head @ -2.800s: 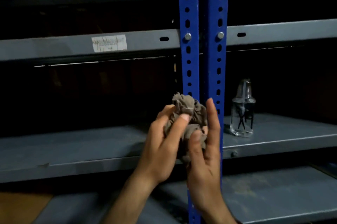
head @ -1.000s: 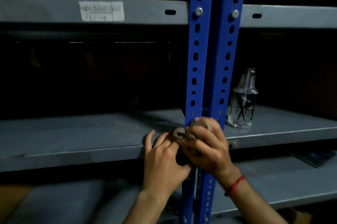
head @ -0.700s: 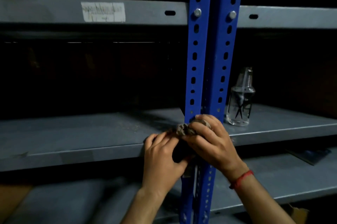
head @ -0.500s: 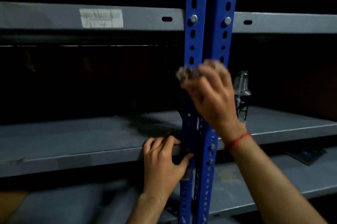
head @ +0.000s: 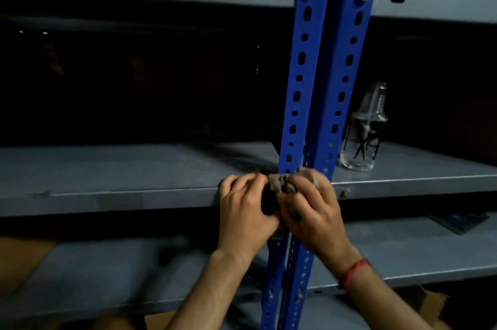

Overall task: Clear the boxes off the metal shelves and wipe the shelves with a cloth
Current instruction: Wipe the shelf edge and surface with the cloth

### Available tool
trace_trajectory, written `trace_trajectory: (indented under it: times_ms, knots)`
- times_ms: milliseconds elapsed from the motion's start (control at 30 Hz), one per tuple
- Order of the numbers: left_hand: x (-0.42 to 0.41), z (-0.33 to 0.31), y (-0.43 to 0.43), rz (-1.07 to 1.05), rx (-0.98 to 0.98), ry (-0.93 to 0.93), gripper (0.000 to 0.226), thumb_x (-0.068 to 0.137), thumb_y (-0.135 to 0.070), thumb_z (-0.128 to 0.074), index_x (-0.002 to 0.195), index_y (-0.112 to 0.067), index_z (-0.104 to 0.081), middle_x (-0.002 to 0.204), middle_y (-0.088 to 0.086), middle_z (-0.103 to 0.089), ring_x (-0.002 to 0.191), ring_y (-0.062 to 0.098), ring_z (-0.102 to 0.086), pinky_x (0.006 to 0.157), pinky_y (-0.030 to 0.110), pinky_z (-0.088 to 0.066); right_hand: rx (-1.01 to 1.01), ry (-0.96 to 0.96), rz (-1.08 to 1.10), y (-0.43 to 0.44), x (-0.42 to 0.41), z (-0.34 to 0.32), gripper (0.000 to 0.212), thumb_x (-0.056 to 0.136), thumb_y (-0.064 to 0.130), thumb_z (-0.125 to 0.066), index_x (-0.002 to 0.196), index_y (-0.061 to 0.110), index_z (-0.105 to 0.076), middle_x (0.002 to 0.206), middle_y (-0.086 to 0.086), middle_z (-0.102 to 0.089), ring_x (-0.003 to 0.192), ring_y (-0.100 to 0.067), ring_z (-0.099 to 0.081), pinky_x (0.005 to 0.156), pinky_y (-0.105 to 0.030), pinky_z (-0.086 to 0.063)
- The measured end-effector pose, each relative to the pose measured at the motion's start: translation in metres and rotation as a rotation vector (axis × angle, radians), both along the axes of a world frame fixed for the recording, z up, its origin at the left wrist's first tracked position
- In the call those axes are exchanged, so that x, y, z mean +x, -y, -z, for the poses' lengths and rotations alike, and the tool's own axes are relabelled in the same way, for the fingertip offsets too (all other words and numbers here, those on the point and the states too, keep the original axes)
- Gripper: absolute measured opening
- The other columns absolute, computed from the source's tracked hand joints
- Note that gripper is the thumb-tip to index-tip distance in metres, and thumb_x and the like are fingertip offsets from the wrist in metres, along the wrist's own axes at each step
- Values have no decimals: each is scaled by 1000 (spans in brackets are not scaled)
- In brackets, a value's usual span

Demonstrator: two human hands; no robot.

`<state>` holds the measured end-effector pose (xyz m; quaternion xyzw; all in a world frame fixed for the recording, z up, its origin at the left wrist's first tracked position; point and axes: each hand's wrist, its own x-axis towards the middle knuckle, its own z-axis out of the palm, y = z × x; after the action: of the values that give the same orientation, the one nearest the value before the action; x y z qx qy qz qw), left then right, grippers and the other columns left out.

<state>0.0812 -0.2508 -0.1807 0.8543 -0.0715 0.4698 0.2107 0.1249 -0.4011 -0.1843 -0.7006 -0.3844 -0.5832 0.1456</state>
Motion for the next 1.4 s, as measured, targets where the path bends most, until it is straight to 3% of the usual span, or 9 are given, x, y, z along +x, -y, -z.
trace_trajectory:
  times_ms: [67,233,367,567,733,900,1033,1200,1400]
  knots:
    - [-1,-2,0,8,11,-14,40,60,-26,-84,94,-16,-65,98,2,-72,100,20,-61,100,35,-35,-44,-3,-3,7,2,10,11,89,15,-74,89,8,-66,110,-16,-69,116,-37,-56,90,-53,-51]
    - [-2,-3,-1,-4,-23,-17,49,60,-38,-90,97,-16,-65,97,2,-70,97,17,-54,95,32,-35,-159,90,64,11,6,-8,17,94,11,-69,111,11,-69,128,-14,-50,124,-38,-51,103,-54,-45]
    - [-1,0,2,-61,-19,-33,58,61,-55,-89,96,-15,-67,91,5,-69,95,22,-53,90,34,-35,10,173,100,-2,11,-71,15,100,20,-61,112,11,-61,129,-12,-42,126,-36,-45,106,-51,-43]
    - [-3,-2,2,-39,-13,15,54,71,-71,-72,93,-21,-66,91,-1,-69,96,12,-44,89,36,-38,306,305,153,-31,20,-207,21,104,30,-50,106,12,-61,131,-2,-30,126,-27,-38,110,-43,-41]
    - [-3,-3,2,-51,-21,21,54,65,-62,-85,94,-19,-67,90,1,-70,95,14,-44,92,36,-35,295,181,101,-33,10,-167,21,102,23,-56,102,7,-68,130,-2,-33,127,-28,-38,112,-41,-38]
    - [-4,-4,3,-47,-41,-19,50,59,-41,-92,95,-16,-68,88,5,-71,94,17,-45,92,33,-34,65,74,25,-11,5,-56,18,96,16,-65,108,3,-66,126,-15,-49,120,-41,-51,105,-52,-43]
    - [-6,-6,4,-33,-63,-56,45,58,-19,-86,98,-15,-66,97,4,-71,100,13,-45,94,28,-31,-87,17,-11,5,6,3,15,93,14,-69,105,9,-61,125,-13,-51,120,-38,-52,99,-55,-46]
    - [-9,-4,4,-54,-69,-148,50,67,-39,-85,109,-21,-65,106,-2,-69,108,17,-51,99,23,-27,-145,108,12,9,10,-13,11,94,10,-68,102,7,-74,126,-14,-51,121,-36,-52,108,-52,-43]
    - [-7,0,4,-104,-46,-136,57,60,-70,-80,98,-30,-65,97,-7,-67,102,17,-48,92,29,-41,60,205,64,-7,20,-92,16,98,17,-64,112,16,-55,127,-11,-47,121,-37,-54,104,-53,-45]
